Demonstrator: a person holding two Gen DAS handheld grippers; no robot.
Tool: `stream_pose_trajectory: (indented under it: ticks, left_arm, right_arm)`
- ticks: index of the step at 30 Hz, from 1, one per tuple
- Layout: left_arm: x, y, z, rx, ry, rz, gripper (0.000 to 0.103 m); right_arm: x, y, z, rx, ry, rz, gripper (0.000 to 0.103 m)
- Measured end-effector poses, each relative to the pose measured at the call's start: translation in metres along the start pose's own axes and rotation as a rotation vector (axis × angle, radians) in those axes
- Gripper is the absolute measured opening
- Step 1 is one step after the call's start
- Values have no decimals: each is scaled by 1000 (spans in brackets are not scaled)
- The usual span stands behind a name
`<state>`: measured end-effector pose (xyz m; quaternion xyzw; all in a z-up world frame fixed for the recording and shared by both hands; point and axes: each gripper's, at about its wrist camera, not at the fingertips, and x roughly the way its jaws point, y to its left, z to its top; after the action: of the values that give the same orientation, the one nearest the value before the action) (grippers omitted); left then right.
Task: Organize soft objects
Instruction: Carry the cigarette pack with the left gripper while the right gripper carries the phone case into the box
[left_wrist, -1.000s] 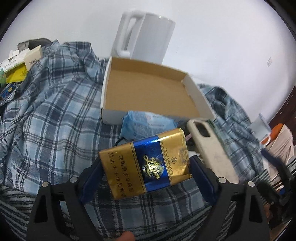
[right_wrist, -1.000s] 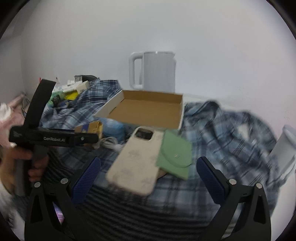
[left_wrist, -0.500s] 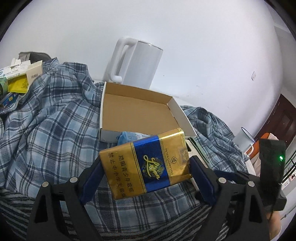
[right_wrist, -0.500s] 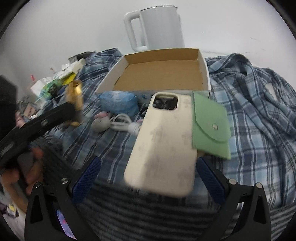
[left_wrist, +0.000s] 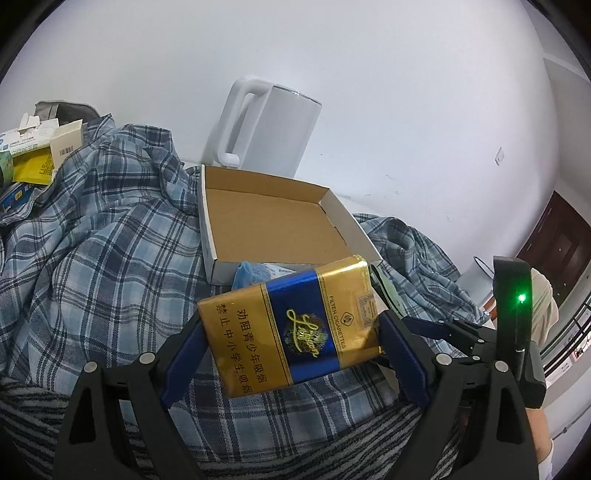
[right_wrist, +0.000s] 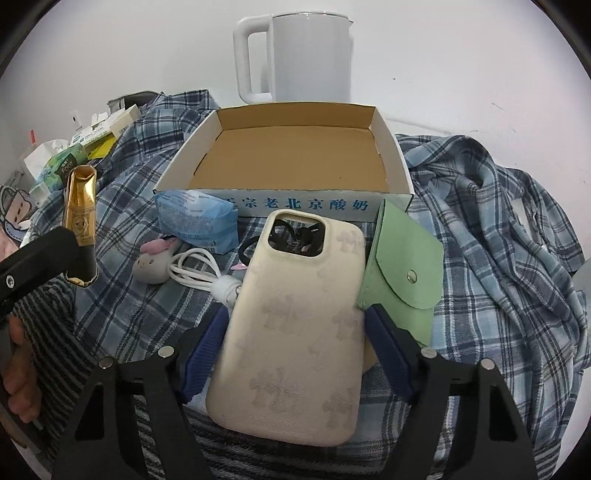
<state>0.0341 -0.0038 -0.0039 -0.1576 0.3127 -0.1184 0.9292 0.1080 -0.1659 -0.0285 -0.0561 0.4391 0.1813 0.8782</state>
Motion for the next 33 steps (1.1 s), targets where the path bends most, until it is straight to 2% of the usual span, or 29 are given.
stream_pose_trajectory:
  ticks: [8, 15, 19, 25, 33]
  left_arm:
    - [3, 1, 0, -6, 12, 0, 91]
    - [5, 0, 1, -4, 17, -3, 91]
    - [0, -5, 5, 20, -2, 10, 91]
    - [-23, -17, 22, 103, -79, 47, 91]
    - [-58, -32, 77, 178, -203, 85, 91]
  right_arm:
    - [7, -1, 0, -3, 29, 12, 76]
    - [-13, -1, -6, 2, -54, 71, 74]
    - [-38, -1, -10, -8, -146, 85, 74]
    - [-76, 3, -9, -62, -307, 76, 74]
    - [-129, 0, 17, -139, -558, 115, 74]
